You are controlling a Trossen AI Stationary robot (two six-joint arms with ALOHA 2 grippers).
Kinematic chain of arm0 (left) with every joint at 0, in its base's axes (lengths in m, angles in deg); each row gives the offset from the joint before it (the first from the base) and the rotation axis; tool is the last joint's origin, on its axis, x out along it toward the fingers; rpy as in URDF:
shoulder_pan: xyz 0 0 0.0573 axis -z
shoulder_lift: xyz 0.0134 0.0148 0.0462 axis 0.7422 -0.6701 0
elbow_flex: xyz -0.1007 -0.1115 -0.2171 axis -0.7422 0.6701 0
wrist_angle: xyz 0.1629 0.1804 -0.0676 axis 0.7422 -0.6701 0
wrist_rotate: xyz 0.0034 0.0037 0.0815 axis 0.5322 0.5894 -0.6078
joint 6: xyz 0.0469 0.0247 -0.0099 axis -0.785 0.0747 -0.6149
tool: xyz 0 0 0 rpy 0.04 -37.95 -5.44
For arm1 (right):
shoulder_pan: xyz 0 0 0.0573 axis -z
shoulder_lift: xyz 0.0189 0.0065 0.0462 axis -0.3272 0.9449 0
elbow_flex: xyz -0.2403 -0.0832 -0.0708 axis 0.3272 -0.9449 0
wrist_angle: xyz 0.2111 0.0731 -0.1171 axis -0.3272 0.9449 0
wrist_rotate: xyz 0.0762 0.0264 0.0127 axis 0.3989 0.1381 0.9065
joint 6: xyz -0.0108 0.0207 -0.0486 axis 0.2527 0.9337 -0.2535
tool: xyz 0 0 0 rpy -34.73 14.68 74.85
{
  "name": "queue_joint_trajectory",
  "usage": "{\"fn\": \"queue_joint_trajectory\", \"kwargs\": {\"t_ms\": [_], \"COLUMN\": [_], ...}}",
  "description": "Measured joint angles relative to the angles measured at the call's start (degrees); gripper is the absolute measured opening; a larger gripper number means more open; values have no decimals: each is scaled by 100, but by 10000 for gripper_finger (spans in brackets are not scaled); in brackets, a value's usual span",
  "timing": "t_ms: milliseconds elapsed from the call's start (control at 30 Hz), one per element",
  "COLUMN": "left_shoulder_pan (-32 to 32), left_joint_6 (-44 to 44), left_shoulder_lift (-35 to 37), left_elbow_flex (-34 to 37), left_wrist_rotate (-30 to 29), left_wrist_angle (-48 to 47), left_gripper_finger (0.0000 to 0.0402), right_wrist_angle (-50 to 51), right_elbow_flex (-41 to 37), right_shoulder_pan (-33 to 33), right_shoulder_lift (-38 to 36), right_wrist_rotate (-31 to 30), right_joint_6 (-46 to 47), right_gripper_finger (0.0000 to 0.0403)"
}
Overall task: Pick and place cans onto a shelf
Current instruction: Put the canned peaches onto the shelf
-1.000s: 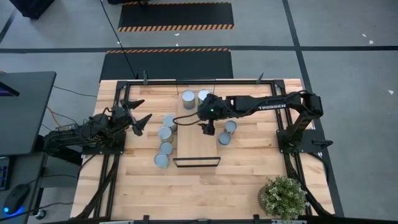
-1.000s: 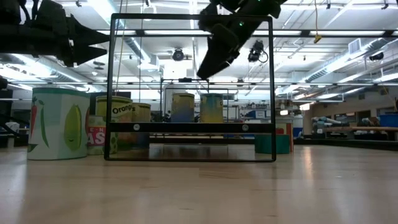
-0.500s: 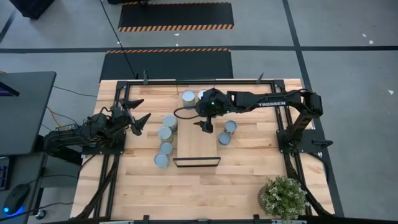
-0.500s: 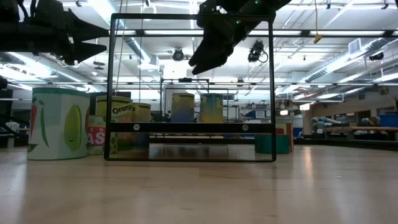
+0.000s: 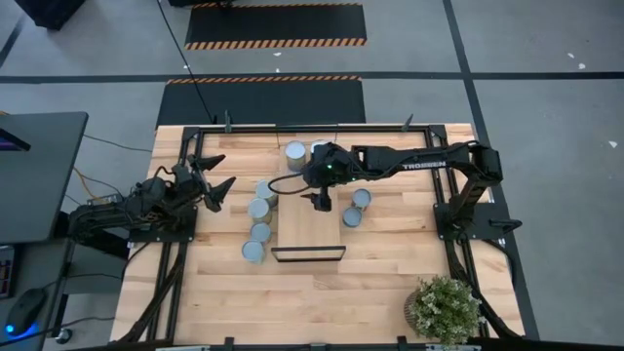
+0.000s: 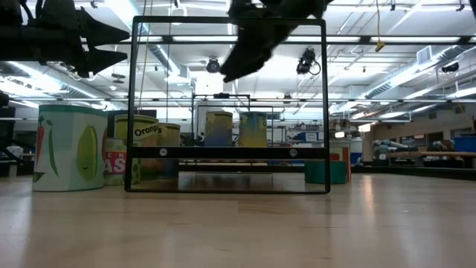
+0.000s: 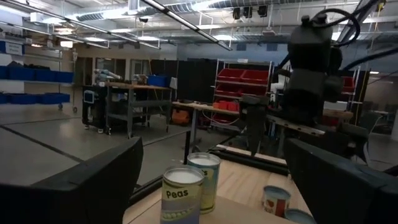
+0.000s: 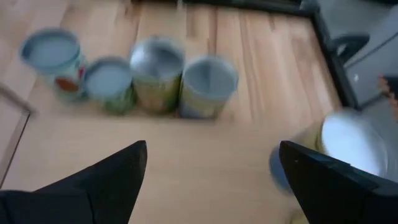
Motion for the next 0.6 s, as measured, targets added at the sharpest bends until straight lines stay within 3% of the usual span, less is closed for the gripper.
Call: {"fn": "queue_joint_trajectory", "kwargs": {"t_ms": [400, 600], "left_shoulder_pan": [2, 1], "left_joint_6": [70, 118], "left_shoulder_lift": [-339, -505], "left_elbow_flex": [0, -21], "left_wrist_rotate": [-42, 78], "left_wrist_angle": [-28, -158], "left_gripper_finger": [396, 396], "right_wrist_angle": [303, 109], "right_elbow_flex": [1310, 1399], "right_shoulder_pan": [-162, -179], "right_shoulder_lift": [835, 1044], "right_wrist_rotate": [17, 202], "right_joint_6": [-496, -540], "right_gripper_finger": [373, 373]}}
